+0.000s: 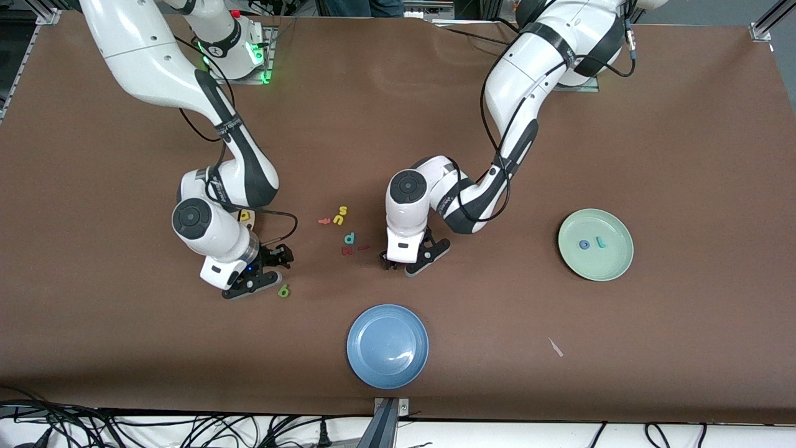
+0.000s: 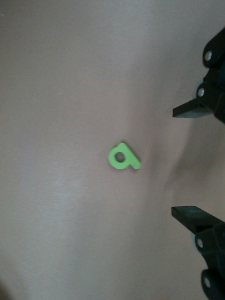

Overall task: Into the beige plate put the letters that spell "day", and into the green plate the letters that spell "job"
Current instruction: 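Grasp the pink letter with the left gripper while the right gripper releases y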

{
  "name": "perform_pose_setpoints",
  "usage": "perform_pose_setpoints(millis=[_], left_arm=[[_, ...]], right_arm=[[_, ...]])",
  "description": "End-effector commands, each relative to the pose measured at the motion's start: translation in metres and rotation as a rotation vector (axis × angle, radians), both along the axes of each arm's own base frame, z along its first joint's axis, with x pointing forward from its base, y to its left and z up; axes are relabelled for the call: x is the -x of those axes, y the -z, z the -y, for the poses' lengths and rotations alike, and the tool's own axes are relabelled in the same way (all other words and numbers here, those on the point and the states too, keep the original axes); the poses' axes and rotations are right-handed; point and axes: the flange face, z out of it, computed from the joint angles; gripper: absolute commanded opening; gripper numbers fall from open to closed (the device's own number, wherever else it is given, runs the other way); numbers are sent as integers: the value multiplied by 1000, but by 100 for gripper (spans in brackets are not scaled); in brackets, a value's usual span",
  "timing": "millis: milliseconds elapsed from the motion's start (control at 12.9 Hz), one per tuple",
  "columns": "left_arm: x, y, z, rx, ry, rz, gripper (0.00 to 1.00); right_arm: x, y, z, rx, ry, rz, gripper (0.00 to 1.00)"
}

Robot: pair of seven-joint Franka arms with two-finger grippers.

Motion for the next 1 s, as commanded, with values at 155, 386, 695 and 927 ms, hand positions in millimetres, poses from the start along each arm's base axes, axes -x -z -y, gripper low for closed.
perform_pose_setpoints(millis=[155, 386, 695, 927], left_arm=[[-4, 1, 7, 7, 10, 22, 81], [-4, 2, 7, 6, 11, 20, 65], [-5, 2, 6, 5, 11, 19, 48], [-5, -1, 6, 9, 8, 18, 50]], right_arm=[[-34, 5, -27, -31, -14, 55, 83], [-31, 20, -31, -29, -24, 59, 83], [-31, 30, -24, -13, -40, 51, 83], [-32, 30, -21, -12, -50, 52, 77]])
